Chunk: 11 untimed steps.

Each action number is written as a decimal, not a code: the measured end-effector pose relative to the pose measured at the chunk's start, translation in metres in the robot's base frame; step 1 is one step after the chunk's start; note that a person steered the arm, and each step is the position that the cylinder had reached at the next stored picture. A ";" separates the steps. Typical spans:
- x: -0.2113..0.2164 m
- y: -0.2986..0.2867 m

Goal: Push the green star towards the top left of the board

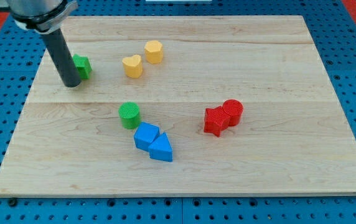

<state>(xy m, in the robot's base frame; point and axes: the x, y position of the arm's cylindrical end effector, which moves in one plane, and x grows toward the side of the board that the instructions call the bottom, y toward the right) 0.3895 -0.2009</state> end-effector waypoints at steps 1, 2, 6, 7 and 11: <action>-0.023 -0.013; -0.027 -0.038; -0.033 0.002; -0.047 0.027; -0.104 0.017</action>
